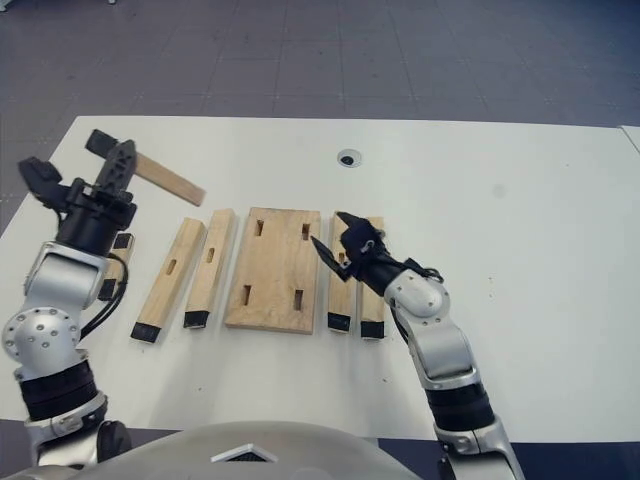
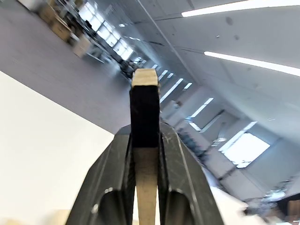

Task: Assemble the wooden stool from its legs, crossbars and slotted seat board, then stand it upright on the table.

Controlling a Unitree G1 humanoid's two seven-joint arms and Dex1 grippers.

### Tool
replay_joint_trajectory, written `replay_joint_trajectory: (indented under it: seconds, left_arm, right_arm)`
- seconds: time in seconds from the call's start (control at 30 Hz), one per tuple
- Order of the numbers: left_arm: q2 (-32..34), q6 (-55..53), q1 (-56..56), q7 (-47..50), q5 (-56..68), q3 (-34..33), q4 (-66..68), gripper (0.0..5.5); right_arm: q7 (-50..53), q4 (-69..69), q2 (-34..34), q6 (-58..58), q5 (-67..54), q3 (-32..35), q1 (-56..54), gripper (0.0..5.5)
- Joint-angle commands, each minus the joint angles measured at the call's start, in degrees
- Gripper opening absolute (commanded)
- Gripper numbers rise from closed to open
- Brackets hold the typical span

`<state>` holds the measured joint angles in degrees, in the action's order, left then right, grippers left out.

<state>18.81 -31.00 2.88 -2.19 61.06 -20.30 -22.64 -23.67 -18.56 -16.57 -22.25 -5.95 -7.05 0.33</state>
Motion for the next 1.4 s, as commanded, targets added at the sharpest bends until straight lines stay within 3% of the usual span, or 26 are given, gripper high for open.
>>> replay_joint_trajectory:
  seconds: [0.03,0.17,0.3,0.77,1.07,1.4]
  left_arm:
    - [3.36,1.31,-6.85,-3.8,-10.75,4.3,-3.44,0.42]
    - [5.22,5.06,-13.38,-6.54,-23.27,7.91,-2.23,0.42]
    - [4.12,7.2,-14.95,-6.22,-28.14,5.45,0.07,0.42]
    - [1.84,4.17,-9.54,-5.61,-28.14,2.65,-0.29,0.42]
    - [-0.72,1.33,-13.58,-5.59,-29.2,5.4,-4.37,0.42]
    - [0.07,1.49,-13.93,-6.53,-30.48,3.67,-3.83,0.42]
  right_arm:
    - [6.76,-3.91,5.01,-9.94,-3.69,4.92,-1.73,3.13]
    - [12.61,-3.17,7.23,-13.92,-2.92,7.65,-4.47,3.13]
    - [13.39,-2.03,4.78,-13.54,-1.12,7.83,-4.67,3.13]
    - [11.3,-0.35,1.75,-13.04,0.26,6.66,-6.22,3.13]
    - [11.51,-1.05,2.39,-12.96,0.4,5.84,-5.42,3.13]
    - [11.79,-2.72,2.55,-13.67,0.09,5.73,-3.6,3.13]
